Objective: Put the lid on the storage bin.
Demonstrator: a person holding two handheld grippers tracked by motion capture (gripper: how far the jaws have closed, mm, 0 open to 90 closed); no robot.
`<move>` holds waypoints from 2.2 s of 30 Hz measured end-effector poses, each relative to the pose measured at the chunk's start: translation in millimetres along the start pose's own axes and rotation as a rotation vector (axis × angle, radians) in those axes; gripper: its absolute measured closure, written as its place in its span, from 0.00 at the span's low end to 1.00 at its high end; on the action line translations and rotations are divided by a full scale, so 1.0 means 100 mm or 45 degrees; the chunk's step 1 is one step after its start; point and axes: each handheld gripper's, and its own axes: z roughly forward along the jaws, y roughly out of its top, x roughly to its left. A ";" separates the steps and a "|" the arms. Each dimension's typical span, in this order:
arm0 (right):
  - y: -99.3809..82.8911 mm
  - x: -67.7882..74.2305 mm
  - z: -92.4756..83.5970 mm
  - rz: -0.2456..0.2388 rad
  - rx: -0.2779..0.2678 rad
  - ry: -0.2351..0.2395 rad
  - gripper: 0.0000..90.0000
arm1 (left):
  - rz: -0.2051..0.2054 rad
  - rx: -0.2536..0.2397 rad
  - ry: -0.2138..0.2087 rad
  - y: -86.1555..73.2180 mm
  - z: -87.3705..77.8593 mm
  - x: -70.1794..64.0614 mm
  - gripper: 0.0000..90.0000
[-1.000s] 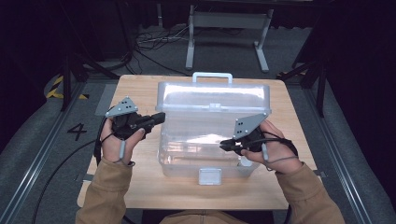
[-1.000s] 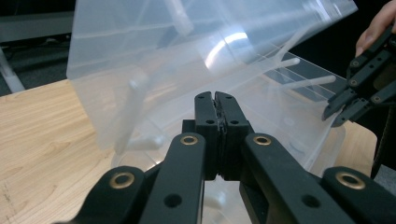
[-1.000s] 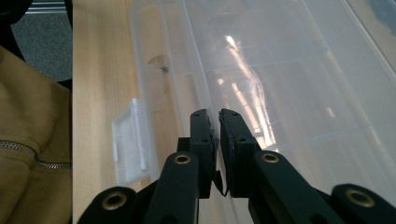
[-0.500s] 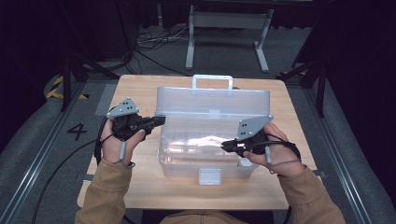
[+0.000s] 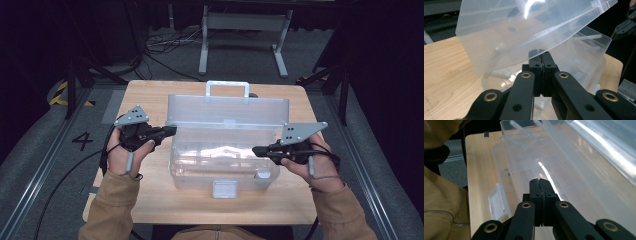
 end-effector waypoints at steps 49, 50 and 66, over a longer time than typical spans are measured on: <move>-0.45 -0.31 -0.39 0.381 -0.175 -0.206 1.00 | 0.021 0.139 -0.056 -0.02 -0.02 -0.01 0.97; -0.45 -0.31 -0.39 0.382 -0.176 -0.206 1.00 | 0.021 0.143 -0.055 -0.02 -0.02 -0.01 0.97; -0.45 -0.29 -0.40 0.422 -0.081 -0.161 1.00 | 0.007 0.285 -0.081 0.00 -0.04 -0.04 0.97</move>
